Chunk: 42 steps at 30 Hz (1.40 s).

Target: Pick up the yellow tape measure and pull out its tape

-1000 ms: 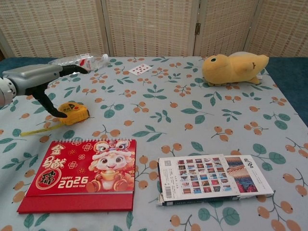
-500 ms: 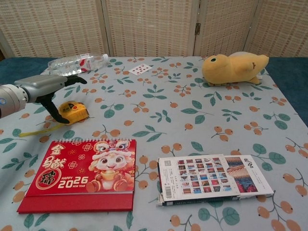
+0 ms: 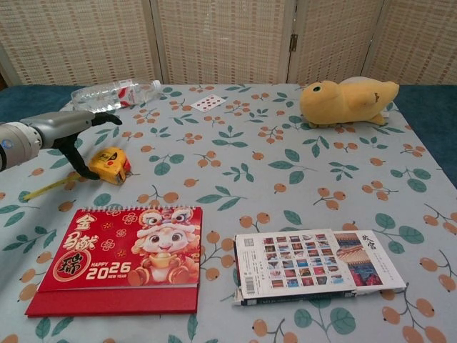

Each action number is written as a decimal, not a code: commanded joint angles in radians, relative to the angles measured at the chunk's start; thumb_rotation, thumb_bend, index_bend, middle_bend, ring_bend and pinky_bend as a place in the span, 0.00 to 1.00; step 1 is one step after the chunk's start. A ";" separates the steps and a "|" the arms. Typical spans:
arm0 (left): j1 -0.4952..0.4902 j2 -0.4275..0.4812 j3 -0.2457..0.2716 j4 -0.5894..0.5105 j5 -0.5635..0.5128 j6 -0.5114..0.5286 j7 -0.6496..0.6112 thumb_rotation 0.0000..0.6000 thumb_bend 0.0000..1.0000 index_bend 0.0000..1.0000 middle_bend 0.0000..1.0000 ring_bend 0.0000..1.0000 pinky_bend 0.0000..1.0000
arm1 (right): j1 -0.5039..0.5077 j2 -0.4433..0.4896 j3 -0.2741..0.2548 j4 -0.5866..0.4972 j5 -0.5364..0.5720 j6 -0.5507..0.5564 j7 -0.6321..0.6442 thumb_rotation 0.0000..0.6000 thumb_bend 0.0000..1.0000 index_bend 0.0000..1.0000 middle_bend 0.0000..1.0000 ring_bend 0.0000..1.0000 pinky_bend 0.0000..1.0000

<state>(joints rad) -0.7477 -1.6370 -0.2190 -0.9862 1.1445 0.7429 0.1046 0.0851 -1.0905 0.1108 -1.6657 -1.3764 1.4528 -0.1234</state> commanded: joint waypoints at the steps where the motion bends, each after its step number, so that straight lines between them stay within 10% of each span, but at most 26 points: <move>1: -0.011 0.015 0.014 -0.011 0.008 -0.022 0.004 1.00 0.19 0.17 0.12 0.11 0.00 | -0.001 -0.001 -0.001 0.003 0.002 -0.002 0.003 1.00 0.33 0.00 0.03 0.10 0.00; 42: -0.076 0.020 0.047 -0.005 -0.034 -0.077 0.052 1.00 0.33 0.45 0.40 0.33 0.02 | -0.005 -0.012 0.000 0.018 0.024 -0.015 0.008 1.00 0.33 0.00 0.04 0.11 0.00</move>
<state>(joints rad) -0.8259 -1.6127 -0.1710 -0.9938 1.1006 0.6606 0.1726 0.0801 -1.1025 0.1112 -1.6479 -1.3523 1.4380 -0.1149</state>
